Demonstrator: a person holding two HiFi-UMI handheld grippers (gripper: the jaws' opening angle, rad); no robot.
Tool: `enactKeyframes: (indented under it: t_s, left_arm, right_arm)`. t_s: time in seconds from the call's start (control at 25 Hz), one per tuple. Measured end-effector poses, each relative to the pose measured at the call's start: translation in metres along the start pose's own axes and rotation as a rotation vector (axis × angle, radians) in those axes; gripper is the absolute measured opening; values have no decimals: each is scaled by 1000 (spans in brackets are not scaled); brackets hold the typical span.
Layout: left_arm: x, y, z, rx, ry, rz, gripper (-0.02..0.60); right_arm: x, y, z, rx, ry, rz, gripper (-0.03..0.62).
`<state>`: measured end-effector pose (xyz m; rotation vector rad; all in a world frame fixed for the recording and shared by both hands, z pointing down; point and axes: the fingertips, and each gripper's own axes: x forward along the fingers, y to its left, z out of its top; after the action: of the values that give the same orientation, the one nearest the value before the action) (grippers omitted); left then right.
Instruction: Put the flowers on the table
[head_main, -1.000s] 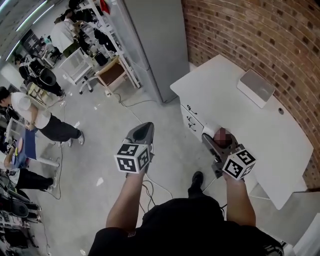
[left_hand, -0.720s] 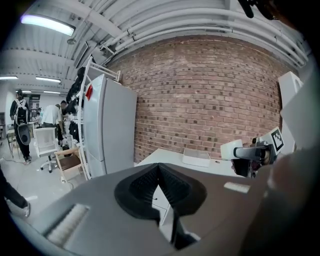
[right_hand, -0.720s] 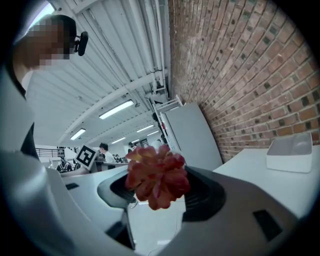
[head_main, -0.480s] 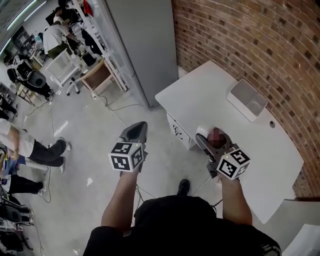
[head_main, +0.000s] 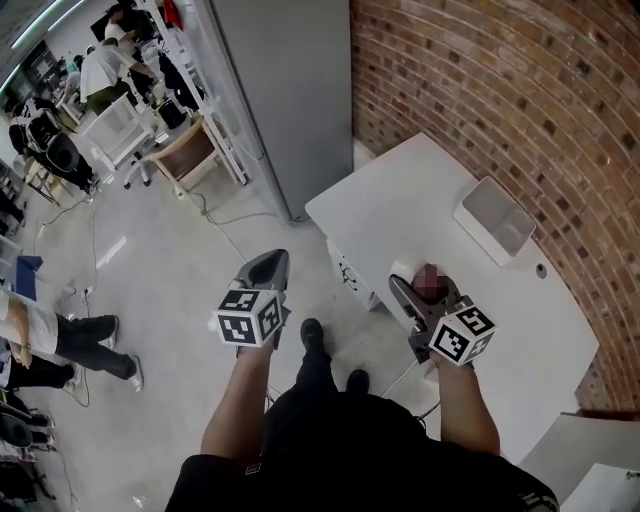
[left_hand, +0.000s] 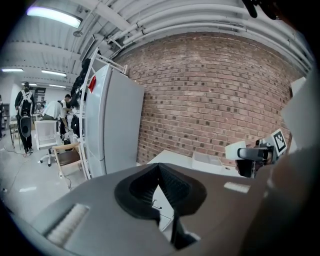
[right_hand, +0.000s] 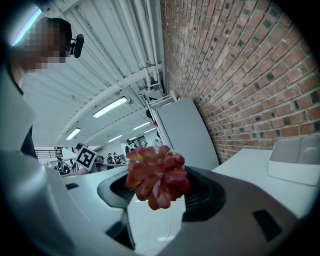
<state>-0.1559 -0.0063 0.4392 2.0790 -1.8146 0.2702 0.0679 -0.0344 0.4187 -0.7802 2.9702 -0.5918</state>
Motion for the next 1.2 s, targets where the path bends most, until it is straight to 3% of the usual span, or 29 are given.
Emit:
enactKeyframes:
  t_s: [0.36,0.72,0.96,1.2]
  left_arm:
    - [88,46,27,-30,-13,-90,11]
    - [175,98,84,34,-14,-214,11]
    - [209,109,89,53,15,-250,11]
    - [229,86,78,30,66,-257,11]
  right_arm:
    - [70,-46,16,-31,41,-95,250]
    - [168,-76,46,-46,43,-150,250]
    - [185,-98,35,-6,52,-195,250]
    - [172,-125,27,26,87,-214,250]
